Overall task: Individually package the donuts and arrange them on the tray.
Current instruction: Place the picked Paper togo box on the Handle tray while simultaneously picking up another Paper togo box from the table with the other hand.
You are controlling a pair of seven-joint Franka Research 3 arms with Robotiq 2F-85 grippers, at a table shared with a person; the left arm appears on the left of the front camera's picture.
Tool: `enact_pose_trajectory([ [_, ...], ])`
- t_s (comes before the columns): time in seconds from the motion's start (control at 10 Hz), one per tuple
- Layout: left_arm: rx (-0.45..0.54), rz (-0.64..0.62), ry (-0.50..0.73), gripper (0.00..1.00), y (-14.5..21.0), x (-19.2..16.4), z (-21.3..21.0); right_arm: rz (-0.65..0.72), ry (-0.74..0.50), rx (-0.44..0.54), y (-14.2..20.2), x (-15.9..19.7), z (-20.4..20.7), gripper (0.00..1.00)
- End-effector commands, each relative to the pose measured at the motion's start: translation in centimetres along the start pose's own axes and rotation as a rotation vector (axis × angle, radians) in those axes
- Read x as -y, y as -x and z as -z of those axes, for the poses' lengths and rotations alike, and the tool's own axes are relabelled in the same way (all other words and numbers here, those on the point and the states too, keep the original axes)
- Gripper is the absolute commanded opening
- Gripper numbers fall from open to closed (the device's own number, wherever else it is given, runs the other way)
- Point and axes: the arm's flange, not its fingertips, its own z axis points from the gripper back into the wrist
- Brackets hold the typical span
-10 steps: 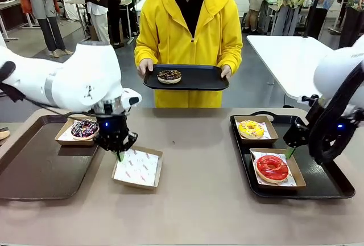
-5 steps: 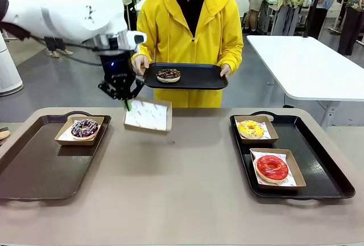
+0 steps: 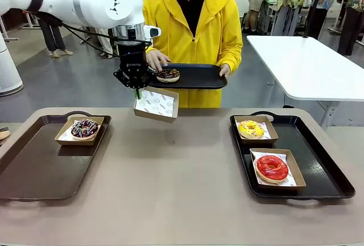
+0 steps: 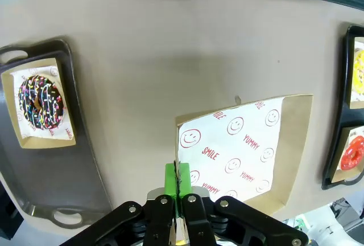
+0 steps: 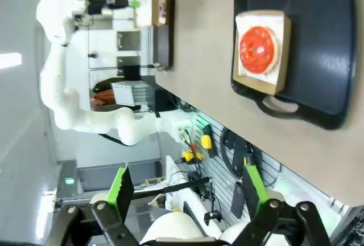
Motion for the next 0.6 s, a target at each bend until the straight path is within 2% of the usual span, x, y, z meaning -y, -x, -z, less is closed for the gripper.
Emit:
enact_pose_trajectory([
  [0.0, 0.006, 0.014, -0.043, 0.0, -1.3, 0.2, 0.2, 0.031, -0.073, 0.044, -2.5, 1.4, -1.3, 1.0],
  [0.2, 0.027, -0.003, -0.049, 0.0, -2.0, 0.0, 1.0, 0.108, -0.088, 0.116, -3.5, 2.4, -1.0, 1.0],
  [0.3, 0.047, -0.026, -0.058, 0.0, -2.1, -0.2, 1.0, 0.106, -0.037, 0.127, -3.6, 2.4, -0.5, 1.0],
  [0.4, 0.001, 0.003, -0.026, 0.0, -1.5, -0.1, 1.2, 0.081, 0.029, 0.169, -3.7, 2.1, 0.5, 1.0],
  [0.5, 0.001, 0.003, -0.026, 0.0, -1.5, -0.1, 1.2, 0.086, -0.071, 0.1, -3.4, 3.5, -0.7, 1.0],
])
